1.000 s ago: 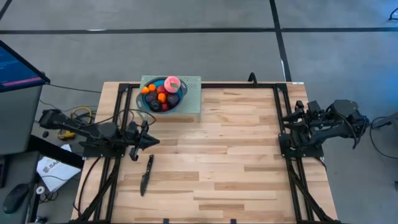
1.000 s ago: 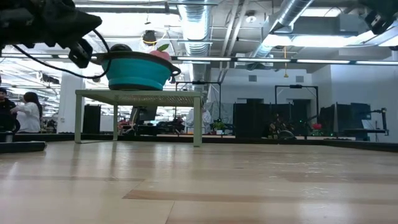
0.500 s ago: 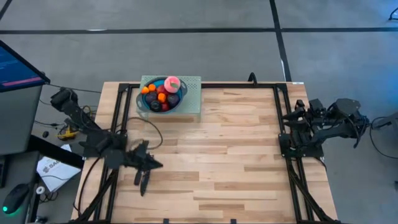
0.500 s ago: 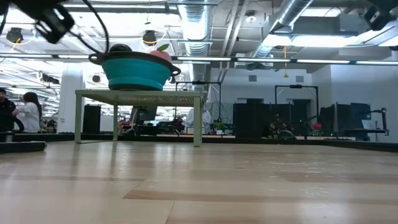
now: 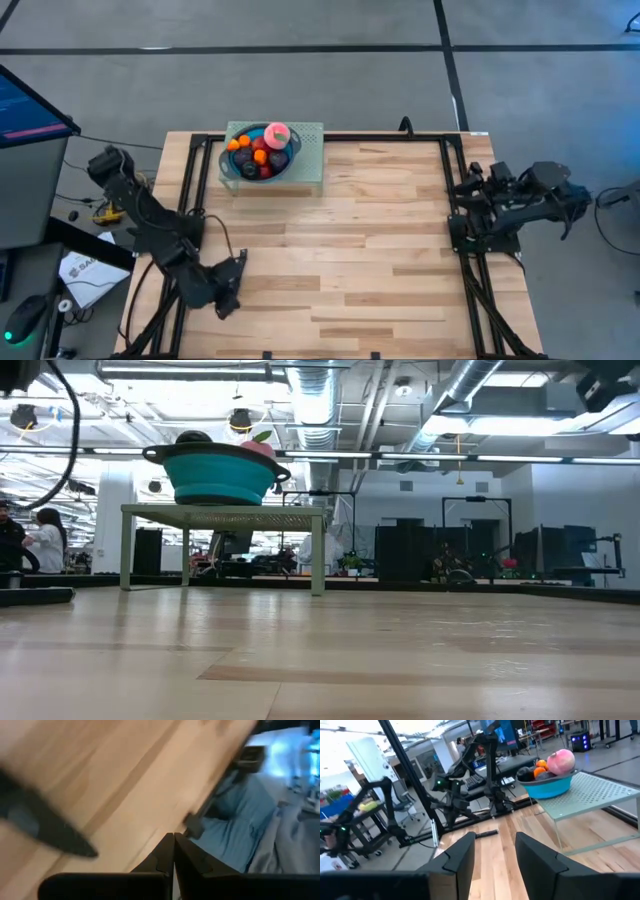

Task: Pick & Place Fruit
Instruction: Put the black knife on the shelf

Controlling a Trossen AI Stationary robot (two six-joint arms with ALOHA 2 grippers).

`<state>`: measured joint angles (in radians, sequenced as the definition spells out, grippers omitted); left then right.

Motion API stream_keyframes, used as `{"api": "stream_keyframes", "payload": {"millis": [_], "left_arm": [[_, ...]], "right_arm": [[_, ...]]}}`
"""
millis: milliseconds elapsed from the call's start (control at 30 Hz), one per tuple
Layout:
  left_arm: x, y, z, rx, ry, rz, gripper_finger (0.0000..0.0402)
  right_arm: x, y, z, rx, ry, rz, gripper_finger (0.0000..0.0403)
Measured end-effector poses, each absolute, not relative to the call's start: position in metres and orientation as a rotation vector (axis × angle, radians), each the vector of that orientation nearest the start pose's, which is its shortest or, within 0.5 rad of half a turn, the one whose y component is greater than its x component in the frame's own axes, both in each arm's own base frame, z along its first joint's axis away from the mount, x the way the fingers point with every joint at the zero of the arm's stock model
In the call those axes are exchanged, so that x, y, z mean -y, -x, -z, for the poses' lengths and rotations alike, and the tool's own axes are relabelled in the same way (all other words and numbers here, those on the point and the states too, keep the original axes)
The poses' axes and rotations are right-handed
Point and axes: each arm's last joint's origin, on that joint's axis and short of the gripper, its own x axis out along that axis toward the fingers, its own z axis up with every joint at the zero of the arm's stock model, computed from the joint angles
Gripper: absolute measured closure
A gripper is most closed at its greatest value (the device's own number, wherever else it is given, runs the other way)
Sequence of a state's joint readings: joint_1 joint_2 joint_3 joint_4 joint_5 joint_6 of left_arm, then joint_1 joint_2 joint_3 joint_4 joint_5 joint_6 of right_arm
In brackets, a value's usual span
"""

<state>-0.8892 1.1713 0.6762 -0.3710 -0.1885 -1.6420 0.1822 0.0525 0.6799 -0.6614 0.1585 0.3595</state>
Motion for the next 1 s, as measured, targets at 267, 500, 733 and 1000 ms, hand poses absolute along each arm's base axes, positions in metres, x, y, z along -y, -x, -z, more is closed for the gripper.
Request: {"api": "stream_keyframes", "payload": {"millis": [267,500,733,1000], "left_arm": [[0.168,-0.151,-0.193,-1.092,1.131,-0.305,0.0307],[0.144,-0.153,-0.166,-1.131,1.159,-0.626,0.0184],[0.133,-0.151,-0.156,-1.106,1.176,-0.738,0.0162],[0.128,-0.152,-0.136,-1.105,1.101,-0.82,0.0207]], "right_arm": [[-0.002,-0.036,-0.286,-0.06,-0.32,-0.015,0.0275],[-0.006,-0.053,-0.275,-0.022,-0.33,-0.034,0.0279],[-0.018,-0.084,-0.258,-0.004,-0.332,-0.147,0.028],[-0.038,-0.116,-0.242,-0.079,-0.248,-0.235,0.028]]}}
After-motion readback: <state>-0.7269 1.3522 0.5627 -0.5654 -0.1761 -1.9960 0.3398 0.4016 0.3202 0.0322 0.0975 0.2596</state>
